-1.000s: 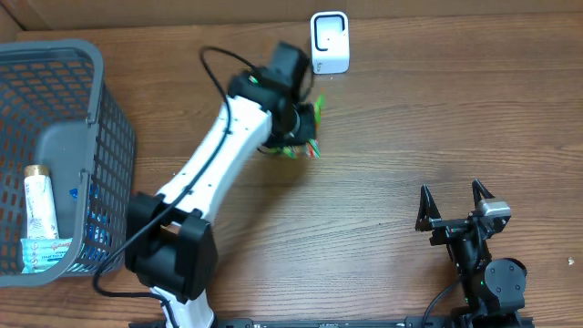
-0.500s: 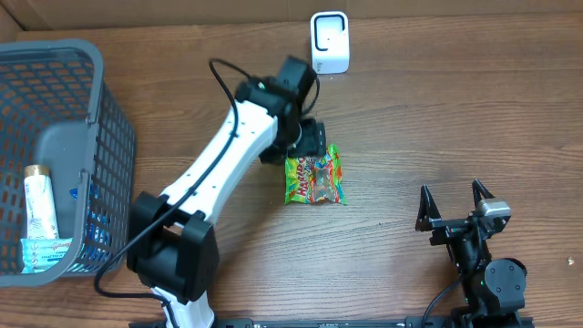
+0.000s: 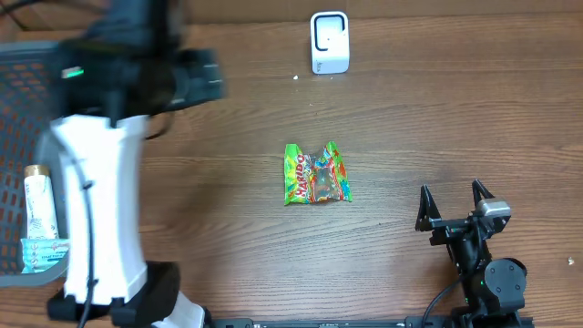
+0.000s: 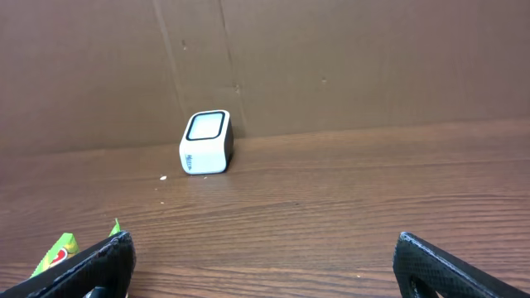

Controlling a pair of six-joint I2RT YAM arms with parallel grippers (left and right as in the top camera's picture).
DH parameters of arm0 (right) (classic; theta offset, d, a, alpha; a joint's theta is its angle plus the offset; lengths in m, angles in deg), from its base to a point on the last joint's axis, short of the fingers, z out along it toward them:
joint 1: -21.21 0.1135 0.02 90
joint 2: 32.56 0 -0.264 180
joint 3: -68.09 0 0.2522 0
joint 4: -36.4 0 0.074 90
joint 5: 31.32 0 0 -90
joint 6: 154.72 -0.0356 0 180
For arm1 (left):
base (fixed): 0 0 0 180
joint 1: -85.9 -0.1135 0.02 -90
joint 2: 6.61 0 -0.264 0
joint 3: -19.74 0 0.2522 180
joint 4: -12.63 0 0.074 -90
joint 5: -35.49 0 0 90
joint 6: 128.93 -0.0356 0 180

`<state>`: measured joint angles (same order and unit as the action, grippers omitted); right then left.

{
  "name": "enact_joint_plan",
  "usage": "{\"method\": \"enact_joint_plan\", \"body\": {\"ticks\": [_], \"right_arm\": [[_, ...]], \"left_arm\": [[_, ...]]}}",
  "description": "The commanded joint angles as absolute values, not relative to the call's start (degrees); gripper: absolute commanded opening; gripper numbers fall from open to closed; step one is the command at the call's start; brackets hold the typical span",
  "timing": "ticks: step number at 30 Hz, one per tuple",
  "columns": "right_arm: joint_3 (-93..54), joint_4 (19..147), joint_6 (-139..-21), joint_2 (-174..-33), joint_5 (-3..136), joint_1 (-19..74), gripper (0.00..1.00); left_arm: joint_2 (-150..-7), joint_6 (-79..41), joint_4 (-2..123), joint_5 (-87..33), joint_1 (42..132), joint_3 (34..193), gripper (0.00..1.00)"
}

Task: Scan the item barcode
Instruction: 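Reach into the basket and grasp the blue Oreo pack with left gripper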

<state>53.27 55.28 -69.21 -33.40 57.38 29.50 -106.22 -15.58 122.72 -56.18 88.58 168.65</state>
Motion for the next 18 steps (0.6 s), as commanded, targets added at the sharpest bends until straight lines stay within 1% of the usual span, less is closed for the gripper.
{"method": "enact_joint_plan", "body": {"ticks": [1, 4, 6, 9, 12, 15, 18], "right_arm": [[53.9, 54.8, -69.2, -32.7, 57.7, 29.7, 1.0], [53.9, 54.8, -69.2, -32.7, 57.7, 29.7, 1.0], [53.9, 54.8, -69.2, -32.7, 57.7, 29.7, 1.0], [53.9, 54.8, -69.2, -32.7, 57.7, 29.7, 1.0], [53.9, 54.8, -69.2, -32.7, 57.7, 29.7, 1.0], [53.9, 54.8, -69.2, -32.7, 57.7, 29.7, 1.0], [53.9, 54.8, -69.2, -32.7, 57.7, 29.7, 1.0]], "left_arm": [[-103.7, -20.2, 123.2, -53.8, 79.6, 167.9, 0.82], [-101.0, -22.7, 123.2, -49.4, 72.1, 166.6, 0.8], [-98.7, -22.9, 123.2, -48.9, 67.9, 165.2, 0.8], [-94.3, -24.7, 123.2, -49.2, 61.9, 161.8, 0.81], [-90.7, -26.4, 123.2, -49.1, 55.3, 158.3, 0.84], [-89.1, -28.3, 123.2, -48.3, 48.7, 155.3, 0.86], [-89.0, -29.4, 122.4, -45.7, 43.9, 152.6, 0.85]]}}
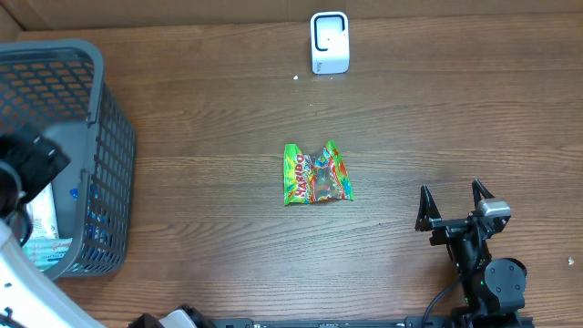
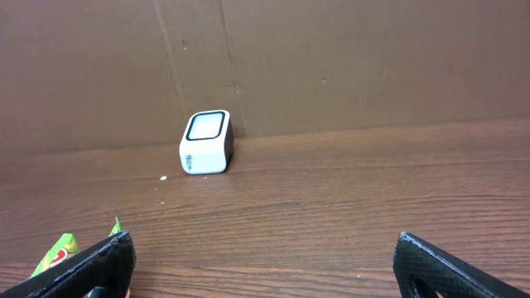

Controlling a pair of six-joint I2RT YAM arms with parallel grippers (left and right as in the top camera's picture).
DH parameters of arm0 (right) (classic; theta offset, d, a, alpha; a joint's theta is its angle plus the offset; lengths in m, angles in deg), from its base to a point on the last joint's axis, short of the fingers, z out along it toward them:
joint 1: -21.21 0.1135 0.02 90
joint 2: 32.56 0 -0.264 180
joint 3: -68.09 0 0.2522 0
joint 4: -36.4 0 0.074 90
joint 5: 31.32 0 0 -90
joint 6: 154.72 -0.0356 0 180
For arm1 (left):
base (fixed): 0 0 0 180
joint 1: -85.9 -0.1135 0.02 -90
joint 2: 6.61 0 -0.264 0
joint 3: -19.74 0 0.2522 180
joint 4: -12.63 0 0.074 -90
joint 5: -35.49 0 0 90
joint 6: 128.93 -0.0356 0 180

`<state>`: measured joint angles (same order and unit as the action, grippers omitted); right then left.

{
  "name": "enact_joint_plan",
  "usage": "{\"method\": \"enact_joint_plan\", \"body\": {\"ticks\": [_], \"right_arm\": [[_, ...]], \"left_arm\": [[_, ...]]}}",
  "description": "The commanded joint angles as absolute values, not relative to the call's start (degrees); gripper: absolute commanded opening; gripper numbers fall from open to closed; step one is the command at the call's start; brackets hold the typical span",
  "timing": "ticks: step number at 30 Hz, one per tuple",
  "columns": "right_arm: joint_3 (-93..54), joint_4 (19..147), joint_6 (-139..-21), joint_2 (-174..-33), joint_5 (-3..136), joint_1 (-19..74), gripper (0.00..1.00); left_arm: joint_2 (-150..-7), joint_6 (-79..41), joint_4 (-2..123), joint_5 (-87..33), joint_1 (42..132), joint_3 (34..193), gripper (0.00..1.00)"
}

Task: Scan the item barcode
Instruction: 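Reach into the basket and grasp the blue Oreo pack with left gripper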

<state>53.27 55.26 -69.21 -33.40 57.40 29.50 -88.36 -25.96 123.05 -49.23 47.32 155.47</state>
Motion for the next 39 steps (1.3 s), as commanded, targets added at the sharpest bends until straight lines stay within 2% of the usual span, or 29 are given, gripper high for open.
{"method": "enact_joint_plan", "body": {"ticks": [1, 17, 25, 31, 39], "right_arm": [[53.9, 54.8, -69.2, -32.7, 57.7, 29.7, 1.0], [53.9, 54.8, -69.2, -32.7, 57.7, 29.7, 1.0], [53.9, 54.8, -69.2, -32.7, 57.7, 29.7, 1.0], [53.9, 54.8, -69.2, -32.7, 57.7, 29.7, 1.0], [53.9, 54.8, -69.2, -32.7, 57.7, 29.7, 1.0]], "left_arm": [[-89.0, -29.3, 121.8, -45.6, 43.1, 151.6, 0.85], [-89.8, -25.2, 107.4, -48.7, 39.1, 132.7, 0.86], [-90.7, -25.7, 93.6, -50.5, 39.0, 120.2, 0.89], [-97.0, -30.3, 92.8, -50.2, 39.1, 117.9, 0.9], [-106.7, -30.7, 95.2, -50.2, 39.2, 117.9, 0.88]]}}
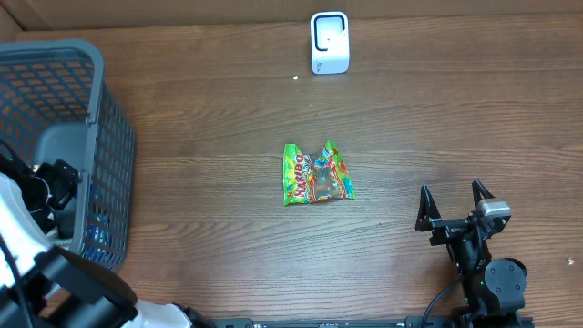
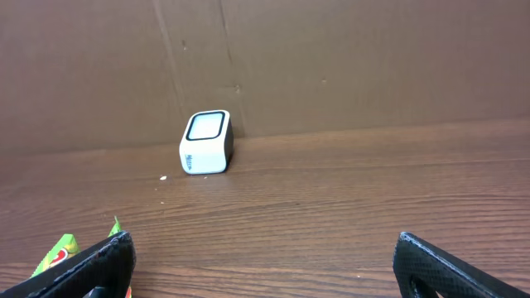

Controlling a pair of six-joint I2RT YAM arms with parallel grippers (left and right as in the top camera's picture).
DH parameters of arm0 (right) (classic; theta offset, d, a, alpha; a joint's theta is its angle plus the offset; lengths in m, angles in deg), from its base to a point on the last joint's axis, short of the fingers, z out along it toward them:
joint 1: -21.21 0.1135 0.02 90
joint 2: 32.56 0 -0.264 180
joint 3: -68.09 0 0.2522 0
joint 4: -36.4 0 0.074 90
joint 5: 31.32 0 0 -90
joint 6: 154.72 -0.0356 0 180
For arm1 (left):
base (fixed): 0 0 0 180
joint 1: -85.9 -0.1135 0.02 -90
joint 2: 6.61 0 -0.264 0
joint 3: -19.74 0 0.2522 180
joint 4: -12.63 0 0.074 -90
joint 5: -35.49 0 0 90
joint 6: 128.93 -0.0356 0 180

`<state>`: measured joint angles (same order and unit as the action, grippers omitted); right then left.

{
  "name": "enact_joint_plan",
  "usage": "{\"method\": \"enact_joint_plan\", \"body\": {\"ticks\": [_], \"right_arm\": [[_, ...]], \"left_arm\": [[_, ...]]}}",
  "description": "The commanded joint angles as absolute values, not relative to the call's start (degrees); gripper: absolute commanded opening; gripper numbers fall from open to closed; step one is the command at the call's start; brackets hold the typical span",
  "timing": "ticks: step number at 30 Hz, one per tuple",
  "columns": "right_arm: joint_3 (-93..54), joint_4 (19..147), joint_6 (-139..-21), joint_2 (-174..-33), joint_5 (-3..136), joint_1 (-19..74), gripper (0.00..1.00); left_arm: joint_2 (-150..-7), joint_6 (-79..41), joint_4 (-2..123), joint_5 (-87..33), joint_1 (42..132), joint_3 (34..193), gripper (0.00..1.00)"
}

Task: Scan the item barcode
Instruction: 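Reach into the basket and grasp the blue Oreo pack with left gripper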

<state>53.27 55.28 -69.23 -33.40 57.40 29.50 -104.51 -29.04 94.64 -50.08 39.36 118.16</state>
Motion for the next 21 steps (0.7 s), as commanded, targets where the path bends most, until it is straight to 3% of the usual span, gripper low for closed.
{"method": "enact_joint_plan", "body": {"ticks": [1, 8, 17, 21], "right_arm": [[53.9, 54.8, -69.2, -32.7, 57.7, 29.7, 1.0], [53.9, 54.8, -69.2, -32.7, 57.7, 29.7, 1.0], [53.9, 54.8, -69.2, -32.7, 57.7, 29.7, 1.0], [53.9, 54.8, -69.2, -32.7, 57.7, 29.7, 1.0]], "left_arm": [[-107.9, -30.7, 95.4, -50.7, 39.2, 117.9, 0.87], [-114.1, -30.8, 93.4, -52.2, 39.3, 115.9, 0.83], [-114.5, -31.8, 82.1, -52.7, 39.9, 107.5, 0.82], [-114.5, -31.7, 78.7, -53.2, 39.9, 104.9, 0.71]]}}
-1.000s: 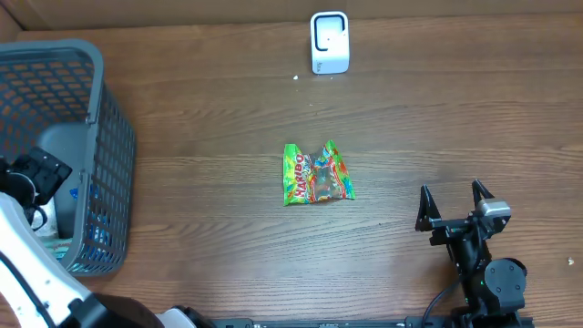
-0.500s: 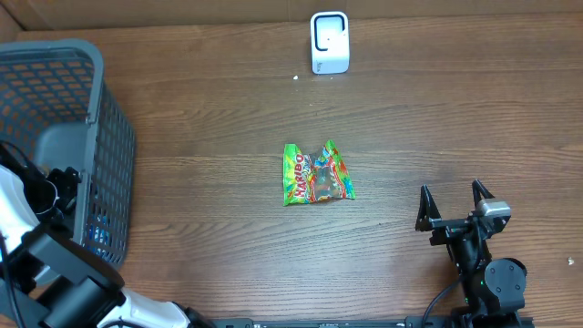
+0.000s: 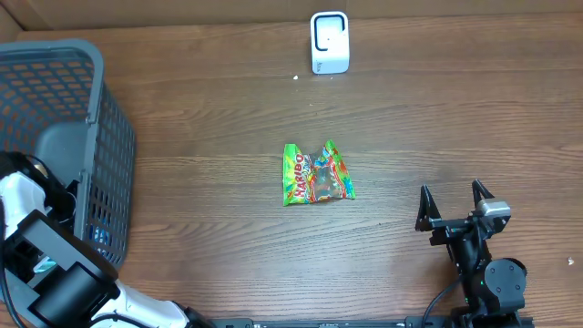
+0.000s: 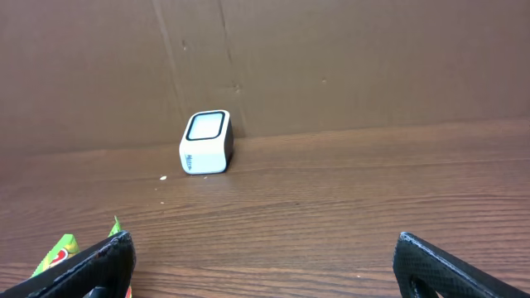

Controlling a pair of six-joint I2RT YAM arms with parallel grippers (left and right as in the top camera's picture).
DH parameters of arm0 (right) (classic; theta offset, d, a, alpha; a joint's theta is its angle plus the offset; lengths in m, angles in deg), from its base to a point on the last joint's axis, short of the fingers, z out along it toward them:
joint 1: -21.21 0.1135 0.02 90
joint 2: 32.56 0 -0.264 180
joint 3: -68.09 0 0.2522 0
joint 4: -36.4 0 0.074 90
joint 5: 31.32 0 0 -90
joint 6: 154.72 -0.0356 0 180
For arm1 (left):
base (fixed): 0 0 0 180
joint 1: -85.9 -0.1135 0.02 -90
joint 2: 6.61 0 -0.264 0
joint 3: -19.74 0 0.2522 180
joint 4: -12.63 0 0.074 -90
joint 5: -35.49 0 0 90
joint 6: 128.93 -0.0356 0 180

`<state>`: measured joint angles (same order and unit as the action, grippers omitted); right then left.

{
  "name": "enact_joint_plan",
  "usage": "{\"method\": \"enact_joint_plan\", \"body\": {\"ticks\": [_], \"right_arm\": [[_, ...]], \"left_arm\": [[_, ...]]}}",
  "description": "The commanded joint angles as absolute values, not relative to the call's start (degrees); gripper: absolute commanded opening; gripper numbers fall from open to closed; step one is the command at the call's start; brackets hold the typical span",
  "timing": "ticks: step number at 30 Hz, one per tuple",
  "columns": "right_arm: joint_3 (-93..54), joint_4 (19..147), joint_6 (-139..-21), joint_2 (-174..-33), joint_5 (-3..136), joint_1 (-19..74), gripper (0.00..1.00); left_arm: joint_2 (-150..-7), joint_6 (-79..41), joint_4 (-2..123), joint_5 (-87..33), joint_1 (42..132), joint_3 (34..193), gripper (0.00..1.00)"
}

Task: Scan the item barcode
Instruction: 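Reach into the basket and grasp the blue Oreo pack with left gripper, then place the Oreo pack on the table left of the Haribo bag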

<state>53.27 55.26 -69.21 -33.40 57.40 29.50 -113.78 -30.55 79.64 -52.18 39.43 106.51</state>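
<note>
A green Haribo candy bag (image 3: 316,173) lies flat in the middle of the wooden table; only its corner (image 4: 56,250) shows in the right wrist view, beside the left finger. The white barcode scanner (image 3: 329,41) stands at the far edge, against the cardboard wall (image 4: 205,142). My right gripper (image 3: 451,191) rests open and empty at the near right, to the right of the bag, its fingers spread wide apart (image 4: 261,252). My left arm (image 3: 41,255) is at the near left by the basket, with its fingers hidden.
A grey mesh basket (image 3: 96,64) stands at the left edge with a blue packet (image 3: 100,239) showing through its wall. A brown cardboard wall (image 4: 331,58) closes off the far side. A small white crumb (image 3: 296,77) lies near the scanner.
My left arm has shifted a little at the near left edge beside the basket. The candy bag, the scanner and my right gripper stand as before.
At first my left arm loomed large over the basket, covering much of it. Then it was low at the left edge, and it has stayed by the basket's near side. The bag, the scanner and the open right gripper have not moved.
</note>
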Motion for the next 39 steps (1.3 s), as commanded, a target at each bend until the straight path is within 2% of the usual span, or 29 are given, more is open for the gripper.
{"method": "enact_joint_plan", "body": {"ticks": [1, 3, 4, 5, 6, 7, 16, 30, 34, 39], "right_arm": [[53.9, 54.8, -69.2, -32.7, 57.7, 29.7, 1.0], [53.9, 54.8, -69.2, -32.7, 57.7, 29.7, 1.0], [53.9, 54.8, -69.2, -32.7, 57.7, 29.7, 1.0], [53.9, 54.8, -69.2, -32.7, 57.7, 29.7, 1.0], [53.9, 54.8, -69.2, -32.7, 57.7, 29.7, 1.0], [53.9, 54.8, -69.2, -32.7, 57.7, 29.7, 1.0], [53.9, 54.8, -69.2, -32.7, 57.7, 29.7, 1.0], [53.9, 54.8, -69.2, -32.7, 57.7, 29.7, 1.0], [53.9, 54.8, -69.2, -32.7, 57.7, 29.7, 1.0], [53.9, 54.8, -69.2, -32.7, 57.7, 29.7, 1.0]], "left_arm": [[-114.5, -31.7, 78.4, -53.2, 39.9, 104.6, 0.63], [-114.5, -31.6, 78.1, -53.2, 39.9, 104.3, 0.44], [-114.5, -31.7, 78.2, -53.2, 39.9, 104.3, 0.27], [-114.5, -31.6, 78.2, -53.2, 39.9, 104.4, 0.16], [-114.5, -31.6, 78.3, -53.2, 39.9, 104.4, 0.07], [-114.5, -31.6, 78.6, -53.1, 39.9, 104.6, 0.04], [-114.5, -30.6, 86.2, -53.0, 39.8, 113.2, 0.04], [-114.4, -29.9, 112.5, -47.2, 40.9, 158.9, 0.04], [-113.2, -30.8, 117.9, -44.3, 45.0, 171.2, 0.04], [-109.7, -31.2, 122.7, -44.8, 56.5, 181.4, 0.04]]}}
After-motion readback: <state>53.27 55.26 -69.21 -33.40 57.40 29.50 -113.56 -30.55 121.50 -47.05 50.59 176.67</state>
